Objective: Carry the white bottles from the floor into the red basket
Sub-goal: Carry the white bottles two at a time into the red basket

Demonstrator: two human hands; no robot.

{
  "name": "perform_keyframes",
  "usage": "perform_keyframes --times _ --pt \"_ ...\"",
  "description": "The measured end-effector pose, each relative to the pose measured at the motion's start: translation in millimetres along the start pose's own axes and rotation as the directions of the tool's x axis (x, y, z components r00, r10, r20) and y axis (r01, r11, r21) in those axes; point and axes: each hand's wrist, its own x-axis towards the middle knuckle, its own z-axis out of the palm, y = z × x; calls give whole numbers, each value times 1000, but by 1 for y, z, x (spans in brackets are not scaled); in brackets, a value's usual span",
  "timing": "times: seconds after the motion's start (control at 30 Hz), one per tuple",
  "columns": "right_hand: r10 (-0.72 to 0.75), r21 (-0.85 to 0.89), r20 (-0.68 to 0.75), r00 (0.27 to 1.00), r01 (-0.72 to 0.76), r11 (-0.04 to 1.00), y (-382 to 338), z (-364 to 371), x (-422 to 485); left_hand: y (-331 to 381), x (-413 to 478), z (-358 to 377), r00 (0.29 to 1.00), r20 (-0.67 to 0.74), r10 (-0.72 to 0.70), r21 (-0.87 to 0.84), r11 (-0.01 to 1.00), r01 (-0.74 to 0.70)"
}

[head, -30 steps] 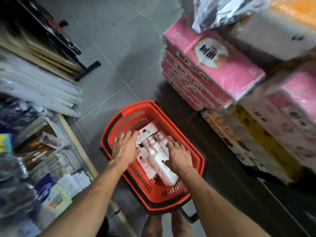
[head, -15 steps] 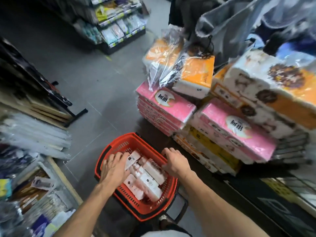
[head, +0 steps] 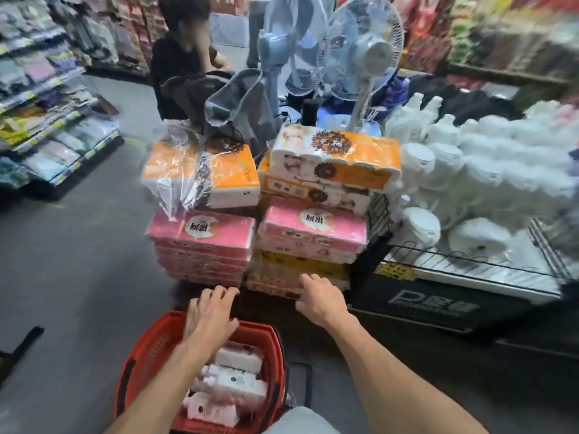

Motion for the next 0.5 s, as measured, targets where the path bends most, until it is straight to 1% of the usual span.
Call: perform_keyframes --times 0.13,0.23,0.3,0.4,0.5 --pt "147 45 -53 988 -145 988 46 -7 -44 44 7 -6 989 29 147 44 988 -149" --pt "257 102 -74 963 -250 963 91 -13 -81 89 12 -9 963 46 264 72 961 -267" --pt "327 145 -81 942 -313 938 124 -15 -107 126 14 -10 935 36 353 84 931 -354" --pt "431 210 -114 895 -402 891 171 -17 -145 190 10 -7 873 40 486 97 867 -488" --pt "511 282 -157 845 -458 843 213 -17 -183 258 -3 2 812 66 581 56 810 -584"
